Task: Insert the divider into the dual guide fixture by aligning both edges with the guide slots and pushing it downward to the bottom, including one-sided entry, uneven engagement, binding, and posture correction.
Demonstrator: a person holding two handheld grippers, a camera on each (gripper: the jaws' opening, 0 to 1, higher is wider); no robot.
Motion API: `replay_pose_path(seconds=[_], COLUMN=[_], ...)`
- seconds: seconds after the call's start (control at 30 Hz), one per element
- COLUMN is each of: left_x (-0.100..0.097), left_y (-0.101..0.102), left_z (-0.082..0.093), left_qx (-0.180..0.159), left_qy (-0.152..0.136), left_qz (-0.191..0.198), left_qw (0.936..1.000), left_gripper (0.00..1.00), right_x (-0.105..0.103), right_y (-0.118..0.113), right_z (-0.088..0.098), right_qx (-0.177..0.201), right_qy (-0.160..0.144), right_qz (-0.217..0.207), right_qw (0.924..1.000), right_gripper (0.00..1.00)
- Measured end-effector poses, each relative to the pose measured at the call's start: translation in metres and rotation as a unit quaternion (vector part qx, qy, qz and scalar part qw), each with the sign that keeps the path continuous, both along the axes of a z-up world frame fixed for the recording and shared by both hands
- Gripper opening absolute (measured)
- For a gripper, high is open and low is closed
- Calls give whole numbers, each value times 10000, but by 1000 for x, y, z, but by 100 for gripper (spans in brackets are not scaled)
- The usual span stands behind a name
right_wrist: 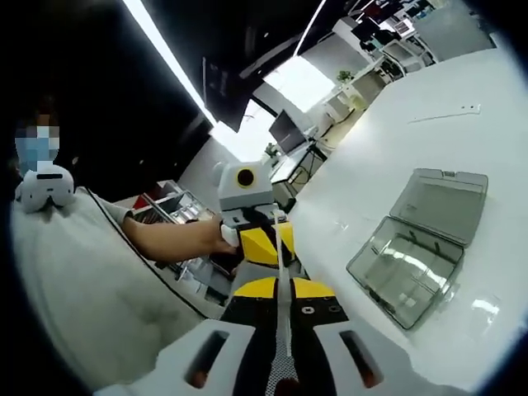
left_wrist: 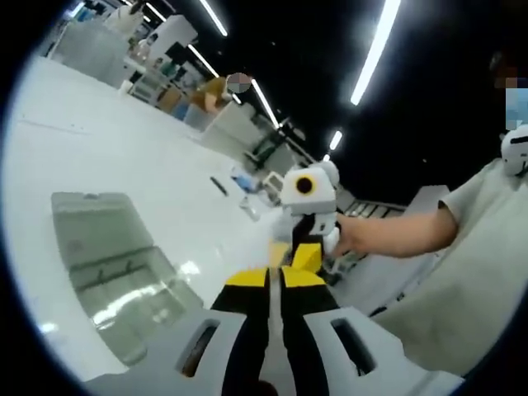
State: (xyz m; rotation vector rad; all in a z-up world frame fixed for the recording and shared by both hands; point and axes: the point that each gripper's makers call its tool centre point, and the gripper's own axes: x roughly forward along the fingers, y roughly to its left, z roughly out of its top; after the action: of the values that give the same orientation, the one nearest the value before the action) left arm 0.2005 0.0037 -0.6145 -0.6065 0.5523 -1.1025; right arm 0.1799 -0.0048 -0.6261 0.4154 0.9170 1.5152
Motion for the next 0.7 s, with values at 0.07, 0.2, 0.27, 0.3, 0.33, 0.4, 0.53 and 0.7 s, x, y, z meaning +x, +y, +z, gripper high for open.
replay_pose_path(seconds=[0.07,0.2,0.27,0.3,0.33,0.4,0.53,0.7], left_x=[1,0,1,1,1,4,9,13], left_y=[1,1,2,2,2,4,10,22], left_z=[-1,-2,-3,-4,-4,-4,-10,-15], left_qx=[-4,24,48,61,61,89,358,656], left_qy=[31,0,30,29,25,24,-128,-264], left_qz=[21,66,80,81,88,181,375,573], left_qw=[10000,10000,10000,9999,9999,9998,9986,9959], left_gripper=[1,1,1,1,1,2,3,4], right_x=[-1,1,1,0,0,2,9,25], right_y=[1,1,1,2,2,3,5,2], right_z=[0,-1,-2,-2,-2,-2,-5,-15], right_qx=[-34,-114,-170,-188,-192,-232,-412,-863], right_qy=[18,41,83,119,114,93,95,190], right_qz=[-2,-35,-51,-47,-63,-130,-294,-659], right_qw=[10000,9999,9998,9997,9997,9996,9987,9939], right_gripper=[0,0,0,0,0,0,0,0])
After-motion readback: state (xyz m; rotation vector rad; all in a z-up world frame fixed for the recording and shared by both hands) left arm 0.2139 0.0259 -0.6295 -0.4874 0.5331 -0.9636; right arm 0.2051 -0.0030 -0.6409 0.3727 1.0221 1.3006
